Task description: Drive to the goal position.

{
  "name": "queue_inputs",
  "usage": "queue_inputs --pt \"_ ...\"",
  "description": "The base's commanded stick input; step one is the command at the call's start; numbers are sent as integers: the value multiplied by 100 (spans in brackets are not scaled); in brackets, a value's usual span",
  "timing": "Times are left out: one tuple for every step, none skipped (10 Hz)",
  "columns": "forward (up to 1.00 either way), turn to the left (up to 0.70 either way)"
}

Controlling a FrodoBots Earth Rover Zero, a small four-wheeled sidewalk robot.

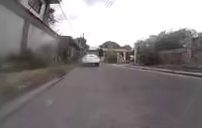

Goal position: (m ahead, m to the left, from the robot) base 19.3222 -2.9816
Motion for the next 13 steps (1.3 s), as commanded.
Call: queue_inputs --pt "100 0" --pt "100 0" --pt "100 0" --pt "100 0" --pt "100 0" --pt "100 0" --pt "100 0" --pt "100 0" --pt "100 0" --pt "100 0" --pt "100 0" --pt "100 0" --pt "100 -23"
